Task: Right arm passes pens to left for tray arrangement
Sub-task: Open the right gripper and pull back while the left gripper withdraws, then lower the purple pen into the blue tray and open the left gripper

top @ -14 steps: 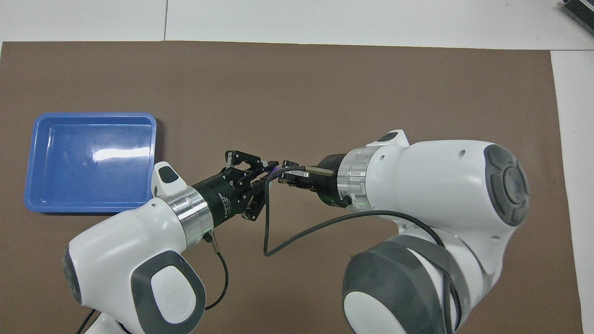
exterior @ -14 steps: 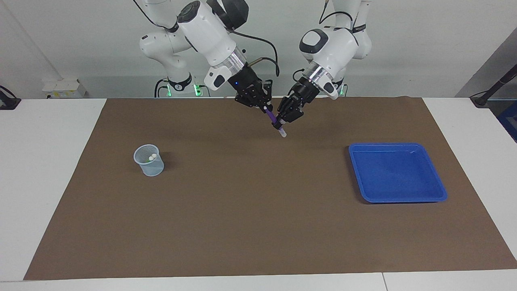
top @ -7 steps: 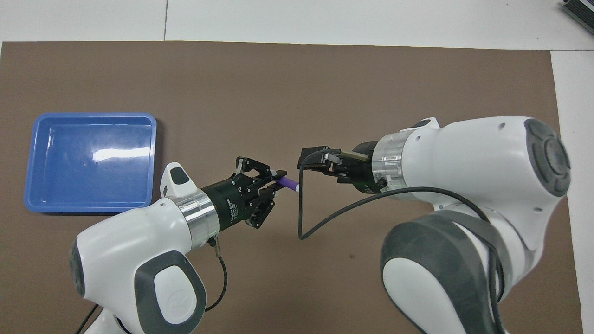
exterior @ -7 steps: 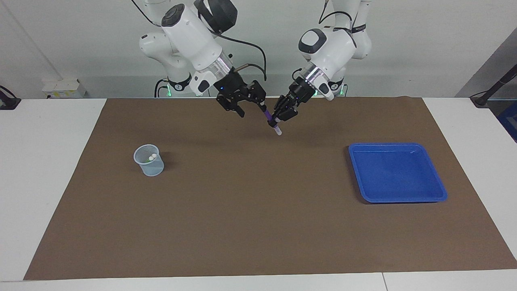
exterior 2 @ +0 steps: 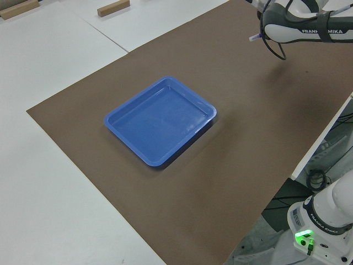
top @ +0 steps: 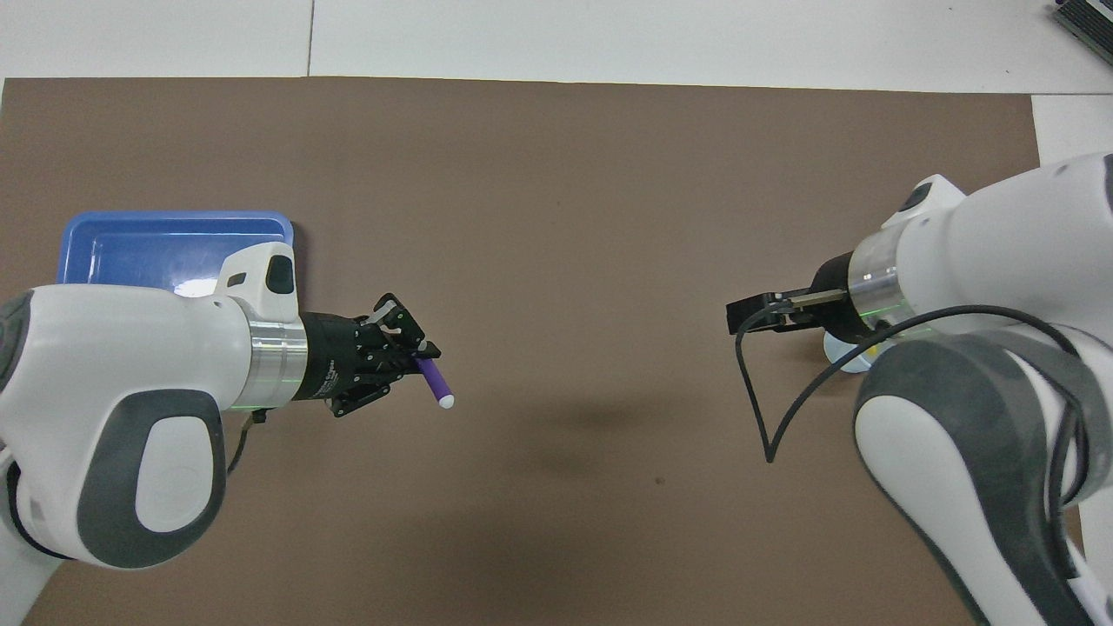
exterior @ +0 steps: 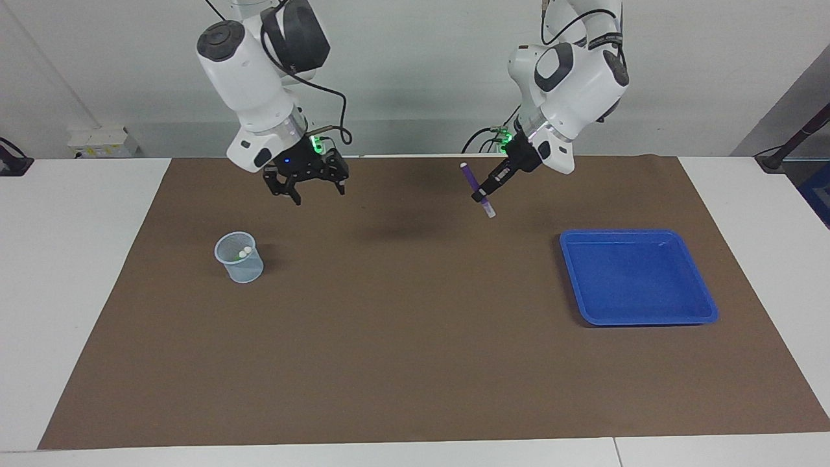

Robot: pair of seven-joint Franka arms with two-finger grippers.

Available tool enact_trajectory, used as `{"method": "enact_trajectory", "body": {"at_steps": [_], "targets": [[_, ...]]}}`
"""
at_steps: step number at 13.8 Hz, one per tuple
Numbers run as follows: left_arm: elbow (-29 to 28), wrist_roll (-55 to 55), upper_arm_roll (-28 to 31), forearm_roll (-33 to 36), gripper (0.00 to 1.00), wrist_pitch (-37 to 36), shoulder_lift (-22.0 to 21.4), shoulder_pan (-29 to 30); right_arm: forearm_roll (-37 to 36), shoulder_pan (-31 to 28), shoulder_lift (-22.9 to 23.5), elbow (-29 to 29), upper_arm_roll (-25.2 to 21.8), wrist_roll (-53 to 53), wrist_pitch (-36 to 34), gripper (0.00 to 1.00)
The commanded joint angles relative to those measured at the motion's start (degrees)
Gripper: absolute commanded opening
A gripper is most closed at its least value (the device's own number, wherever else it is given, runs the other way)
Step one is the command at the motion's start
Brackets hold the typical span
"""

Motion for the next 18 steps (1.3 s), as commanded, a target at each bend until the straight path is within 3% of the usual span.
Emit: {"method": "enact_trajectory", "body": {"at_steps": [1,6,10,14,18], "targets": [[1.2,9.6,-0.4,9.2,0.0,-5.8,0.2,2.4,-7.6,-3.3,-1.4,-3.3,0.8,-6.2,0.6,1.0],[2.2,25.5,-0.4,22.5,0.0,-9.0,0.2,6.8,-8.5,-10.5,-0.5,-8.7,0.8,-4.4,4.1,1.0],[2.1,37.2,-0.4,27.7,0.0,-8.1,1.8,13.5,-8.5,-12.6,4.2,-10.2,0.8,3.1,7.5,1.0],[2.1,39.8,-0.4,30.4,0.0,-3.6,6.4,14.9,-8.1,-12.6,7.5,-10.5,0.9,7.0,10.4,1.0],[2.2,41.7,-0.4,31.8,0.0,1.0,10.1,16.7,-7.7,-12.9,8.1,-10.3,0.9,6.9,10.7,0.76]]}}
